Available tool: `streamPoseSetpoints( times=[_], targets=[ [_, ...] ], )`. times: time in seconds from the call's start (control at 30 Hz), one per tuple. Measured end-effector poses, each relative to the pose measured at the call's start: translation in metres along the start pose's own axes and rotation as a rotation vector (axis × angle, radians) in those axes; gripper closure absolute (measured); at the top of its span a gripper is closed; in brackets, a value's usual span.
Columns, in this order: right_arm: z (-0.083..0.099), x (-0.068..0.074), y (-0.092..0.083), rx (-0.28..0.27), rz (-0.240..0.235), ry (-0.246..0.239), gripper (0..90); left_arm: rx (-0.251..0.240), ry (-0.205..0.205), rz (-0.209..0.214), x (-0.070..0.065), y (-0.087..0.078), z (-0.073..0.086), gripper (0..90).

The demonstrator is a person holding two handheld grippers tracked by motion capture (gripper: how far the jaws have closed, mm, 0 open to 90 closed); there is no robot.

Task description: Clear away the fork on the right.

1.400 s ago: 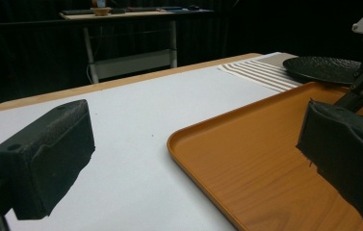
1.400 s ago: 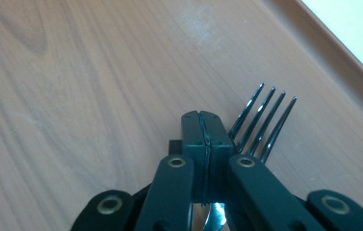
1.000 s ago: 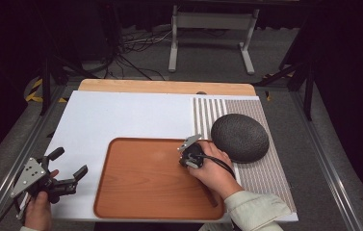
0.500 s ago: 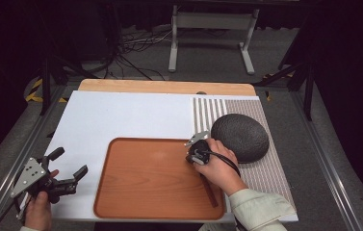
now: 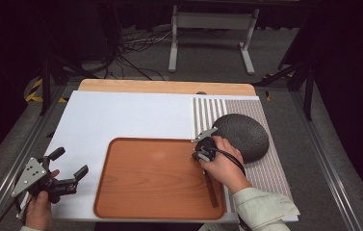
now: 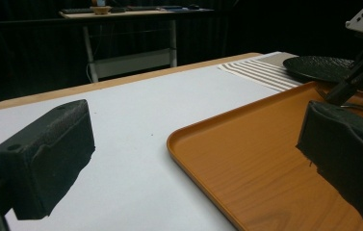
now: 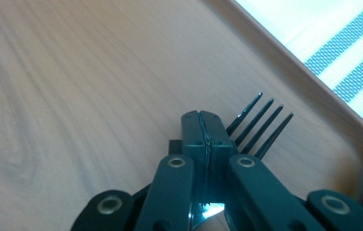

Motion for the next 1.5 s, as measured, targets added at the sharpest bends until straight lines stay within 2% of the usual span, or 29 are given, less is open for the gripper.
streamPoseSetpoints(
  times=[0.5,0.93,1.0,1.17,1.27,1.33,1.4,1.5],
  targets=[
    [0.006,-0.017,-0.006,-0.001,0.037,0.039,90.0,0.002,0.007,0.008,-0.001,0.003,0.000,0.3],
    [0.009,-0.026,-0.010,0.002,0.056,0.072,90.0,0.000,0.009,0.008,-0.001,0.003,0.000,0.3],
    [0.007,-0.025,-0.012,-0.015,0.047,0.078,88.6,0.003,0.007,0.007,0.000,0.002,0.000,0.3],
    [-0.003,-0.023,-0.022,-0.075,0.031,0.074,72.4,-0.001,0.001,-0.001,0.000,-0.001,0.000,0.3],
    [-0.009,-0.022,-0.030,-0.120,0.030,0.066,52.6,-0.002,0.000,-0.003,0.000,-0.002,0.000,0.3],
    [-0.015,-0.019,-0.038,-0.178,0.018,0.066,40.0,0.004,0.001,-0.003,0.000,-0.003,0.000,0.3],
    [-0.019,-0.015,-0.044,-0.214,-0.014,0.065,31.6,0.003,0.005,-0.005,0.001,-0.004,0.001,0.3],
    [-0.023,-0.013,-0.055,-0.260,-0.027,0.046,23.3,-0.001,-0.004,-0.010,0.001,-0.005,0.000,0.3]
  ],
)
Point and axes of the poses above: each handheld gripper's, and its own axes: y roughly forward along the jaws, z roughly out of its underside, x roughly to its left, the point moved 10 cm from there along y, roughly forward along the jaws, and after that the axes turned 12 degrees about y, right-handed, at the moved point
